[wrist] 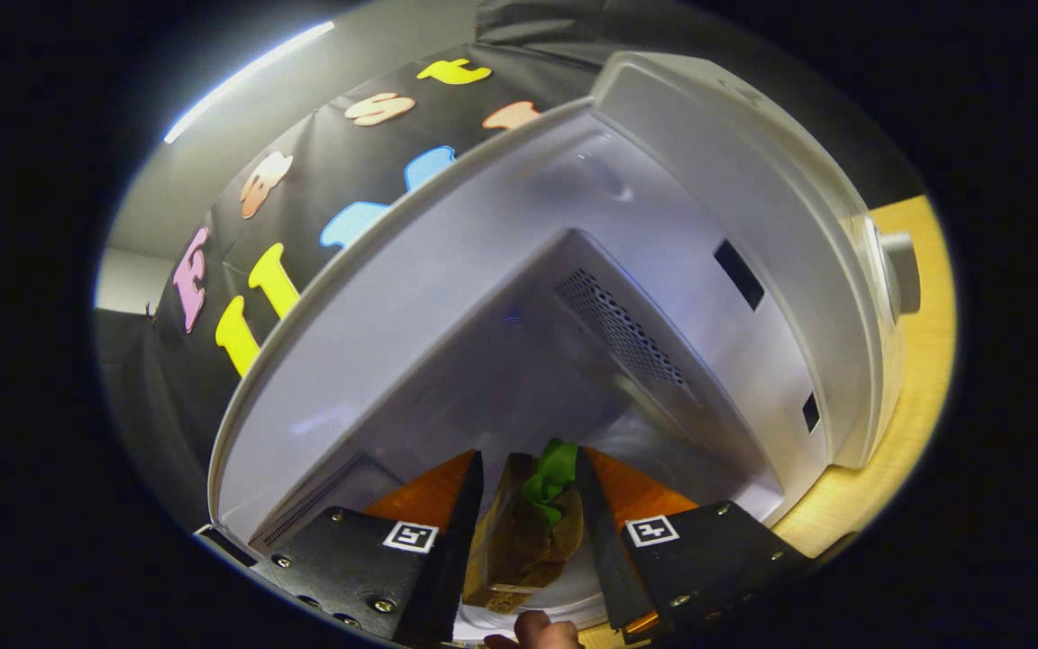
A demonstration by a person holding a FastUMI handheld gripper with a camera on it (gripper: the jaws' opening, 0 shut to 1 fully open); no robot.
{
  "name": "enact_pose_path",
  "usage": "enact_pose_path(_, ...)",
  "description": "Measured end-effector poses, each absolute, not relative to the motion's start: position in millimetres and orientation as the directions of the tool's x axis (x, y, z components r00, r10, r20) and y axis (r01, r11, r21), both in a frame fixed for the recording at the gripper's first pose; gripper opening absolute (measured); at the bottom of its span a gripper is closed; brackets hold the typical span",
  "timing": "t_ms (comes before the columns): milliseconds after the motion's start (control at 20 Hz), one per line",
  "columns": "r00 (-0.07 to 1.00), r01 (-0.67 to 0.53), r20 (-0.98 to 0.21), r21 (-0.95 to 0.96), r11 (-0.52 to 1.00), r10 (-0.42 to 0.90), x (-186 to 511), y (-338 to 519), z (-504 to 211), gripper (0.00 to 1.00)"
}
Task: Open the microwave, put the food inside, and close the microwave door.
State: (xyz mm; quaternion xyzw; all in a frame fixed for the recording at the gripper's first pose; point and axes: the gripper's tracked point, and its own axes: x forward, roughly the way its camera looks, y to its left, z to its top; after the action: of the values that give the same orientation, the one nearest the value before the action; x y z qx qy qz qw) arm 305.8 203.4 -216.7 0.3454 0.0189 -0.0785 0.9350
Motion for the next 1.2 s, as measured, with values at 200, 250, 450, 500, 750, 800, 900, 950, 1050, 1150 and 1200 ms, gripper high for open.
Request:
enact_pose_path(200,0.99,0.138,-0.07,0.538,0.832,-0.119,300,198,-202,0.66)
enact_pose_path(250,0.991,0.134,-0.078,0.52,0.844,-0.109,298,197,-201,0.66)
enact_pose_path(450,0.988,0.12,-0.14,0.418,0.9,-0.067,281,195,-213,0.66)
enact_pose_path(500,0.986,0.107,-0.16,0.379,0.919,-0.049,274,195,-218,0.66)
enact_pose_path(750,0.986,-0.001,-0.16,0.24,0.971,0.041,239,201,-207,0.66)
enact_pose_path(800,0.986,-0.015,-0.161,0.212,0.977,0.05,234,202,-205,0.66)
enact_pose_path(900,0.986,-0.041,-0.154,0.166,0.985,0.067,218,200,-198,0.66)
enact_pose_path(950,0.986,-0.055,-0.146,0.148,0.987,0.077,212,203,-194,0.75)
enact_pose_path(1050,0.989,-0.068,-0.124,0.097,0.993,0.079,197,200,-185,0.97)
enact_pose_path(1150,0.99,-0.082,-0.11,0.083,0.993,0.091,181,200,-173,0.98)
enact_pose_path(1200,0.99,-0.087,-0.106,0.078,0.993,0.095,170,201,-168,0.98)
